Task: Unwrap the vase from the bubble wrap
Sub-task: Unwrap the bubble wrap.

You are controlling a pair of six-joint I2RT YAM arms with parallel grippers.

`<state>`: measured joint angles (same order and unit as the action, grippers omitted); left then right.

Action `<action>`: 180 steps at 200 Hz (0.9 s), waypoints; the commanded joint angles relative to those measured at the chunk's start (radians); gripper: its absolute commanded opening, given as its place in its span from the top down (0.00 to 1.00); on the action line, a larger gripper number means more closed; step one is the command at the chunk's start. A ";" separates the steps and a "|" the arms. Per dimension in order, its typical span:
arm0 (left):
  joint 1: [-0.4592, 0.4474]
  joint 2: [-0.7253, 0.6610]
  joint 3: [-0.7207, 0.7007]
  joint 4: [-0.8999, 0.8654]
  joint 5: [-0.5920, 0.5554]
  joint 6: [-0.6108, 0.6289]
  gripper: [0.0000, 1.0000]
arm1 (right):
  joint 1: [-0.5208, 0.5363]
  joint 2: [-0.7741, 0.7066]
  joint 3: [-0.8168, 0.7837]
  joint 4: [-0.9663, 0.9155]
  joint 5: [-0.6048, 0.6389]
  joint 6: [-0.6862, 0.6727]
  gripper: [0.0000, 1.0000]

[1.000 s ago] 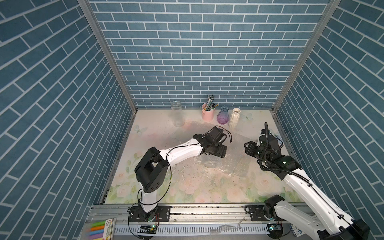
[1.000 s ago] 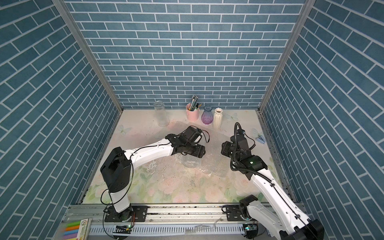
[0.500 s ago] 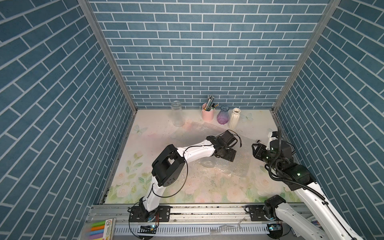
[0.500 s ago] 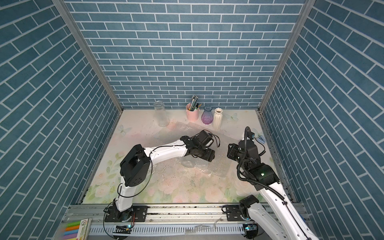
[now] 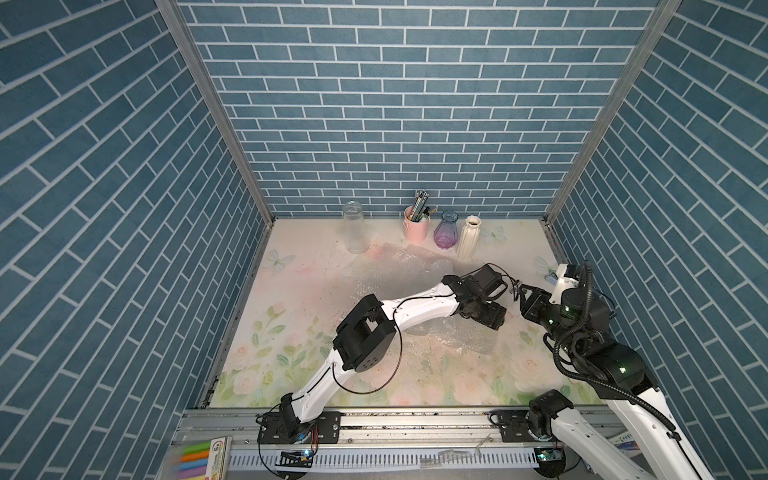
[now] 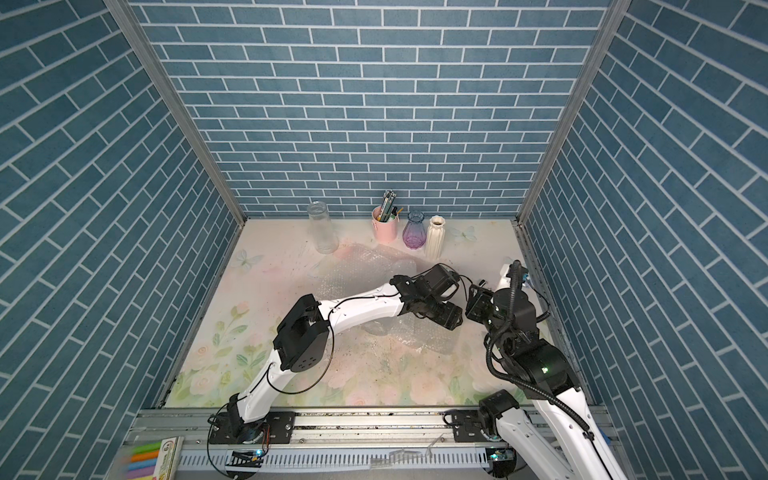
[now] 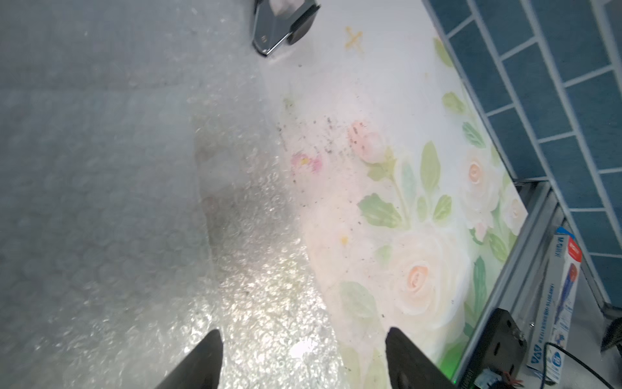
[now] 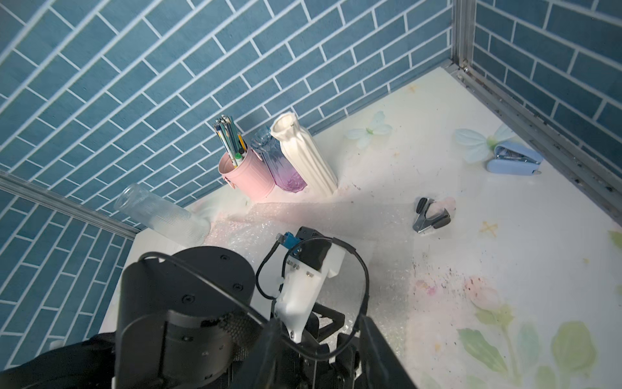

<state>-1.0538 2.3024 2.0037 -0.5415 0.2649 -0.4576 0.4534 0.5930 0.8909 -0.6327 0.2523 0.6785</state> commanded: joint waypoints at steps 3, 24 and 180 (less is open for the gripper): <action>0.010 -0.037 0.061 -0.073 0.008 0.055 0.22 | -0.002 -0.028 0.042 -0.012 0.032 -0.052 0.60; 0.035 -0.095 0.067 -0.113 -0.024 0.081 0.21 | -0.002 -0.029 0.052 -0.006 0.022 -0.069 0.60; 0.403 -0.710 -0.579 -0.031 -0.128 0.038 0.19 | 0.179 0.459 0.084 0.212 -0.174 -0.018 0.60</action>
<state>-0.6830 1.6062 1.5173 -0.5499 0.1833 -0.3935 0.5690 0.9565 0.9260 -0.4858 0.0986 0.6315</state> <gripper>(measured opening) 0.805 0.404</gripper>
